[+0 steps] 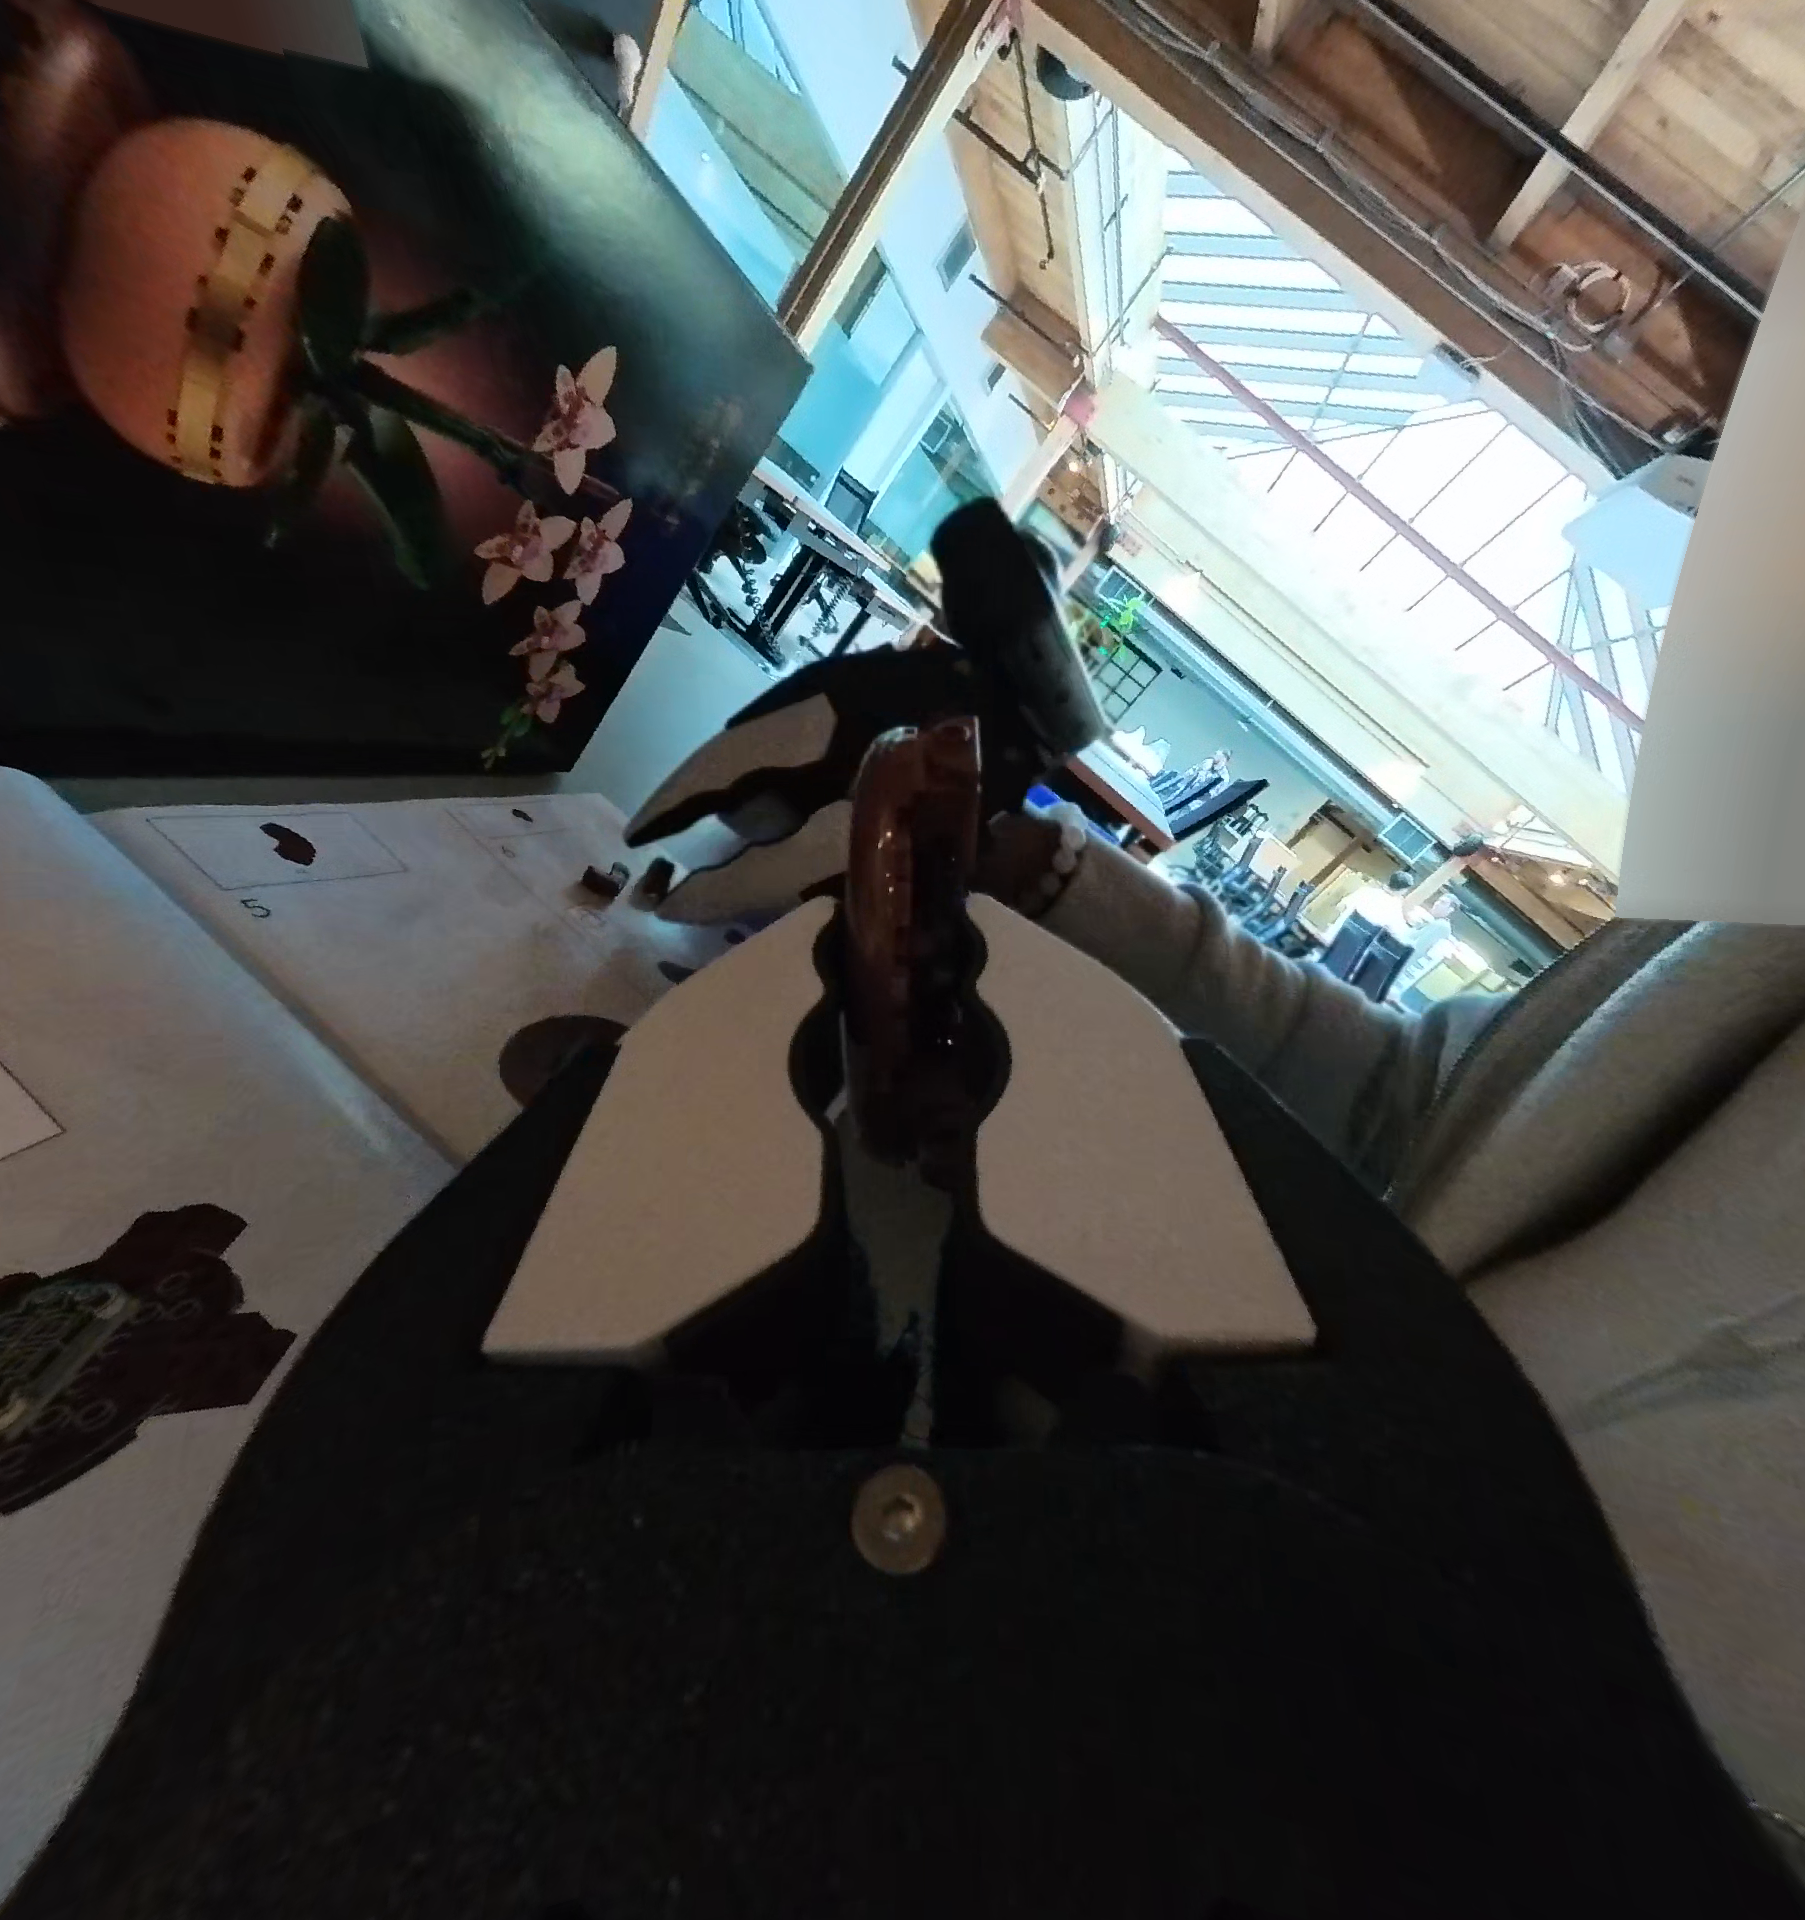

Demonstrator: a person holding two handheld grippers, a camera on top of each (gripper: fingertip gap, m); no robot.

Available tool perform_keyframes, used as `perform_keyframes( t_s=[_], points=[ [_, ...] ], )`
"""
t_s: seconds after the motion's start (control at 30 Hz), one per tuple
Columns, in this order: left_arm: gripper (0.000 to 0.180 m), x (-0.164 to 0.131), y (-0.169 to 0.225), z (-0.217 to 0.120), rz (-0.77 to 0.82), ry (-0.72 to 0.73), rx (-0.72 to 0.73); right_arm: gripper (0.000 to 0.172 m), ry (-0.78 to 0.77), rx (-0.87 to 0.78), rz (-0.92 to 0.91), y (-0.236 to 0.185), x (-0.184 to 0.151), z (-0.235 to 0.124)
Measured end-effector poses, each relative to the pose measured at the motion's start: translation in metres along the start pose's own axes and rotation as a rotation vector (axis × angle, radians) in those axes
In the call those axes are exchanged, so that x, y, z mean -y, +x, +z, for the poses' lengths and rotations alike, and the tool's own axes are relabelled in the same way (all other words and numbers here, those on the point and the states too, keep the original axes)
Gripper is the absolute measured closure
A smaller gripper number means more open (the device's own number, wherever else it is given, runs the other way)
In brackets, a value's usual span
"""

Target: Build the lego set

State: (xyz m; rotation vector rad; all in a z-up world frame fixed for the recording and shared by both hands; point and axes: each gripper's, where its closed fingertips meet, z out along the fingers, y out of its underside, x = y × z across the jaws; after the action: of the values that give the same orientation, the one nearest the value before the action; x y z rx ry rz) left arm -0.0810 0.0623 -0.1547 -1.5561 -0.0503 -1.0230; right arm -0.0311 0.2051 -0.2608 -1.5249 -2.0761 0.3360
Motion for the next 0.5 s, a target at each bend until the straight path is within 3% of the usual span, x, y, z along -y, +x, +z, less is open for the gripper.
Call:
perform_keyframes(
  t_s=[0.07,0.13,0.23,0.37,0.5],
  points=[
    [0.163,-0.001,0.0,0.0,0.0,-0.002,-0.001,0.147,-0.026,0.01,-0.02,0.004,-0.004,0.006],
    [0.163,-0.001,0.0,0.0,-0.003,-0.005,-0.008,0.162,-0.015,0.036,-0.052,0.005,-0.002,0.01],
    [0.163,-0.002,0.0,0.001,-0.013,-0.011,-0.017,0.166,0.003,0.107,-0.026,-0.002,0.002,0.007],
    [0.163,-0.001,0.001,-0.001,-0.011,-0.002,-0.022,0.166,0.21,0.273,0.259,-0.04,0.026,-0.045],
    [0.163,-0.001,0.004,-0.001,0.002,-0.006,-0.024,0.166,0.096,0.307,0.317,-0.103,-0.02,-0.092]
  ],
)
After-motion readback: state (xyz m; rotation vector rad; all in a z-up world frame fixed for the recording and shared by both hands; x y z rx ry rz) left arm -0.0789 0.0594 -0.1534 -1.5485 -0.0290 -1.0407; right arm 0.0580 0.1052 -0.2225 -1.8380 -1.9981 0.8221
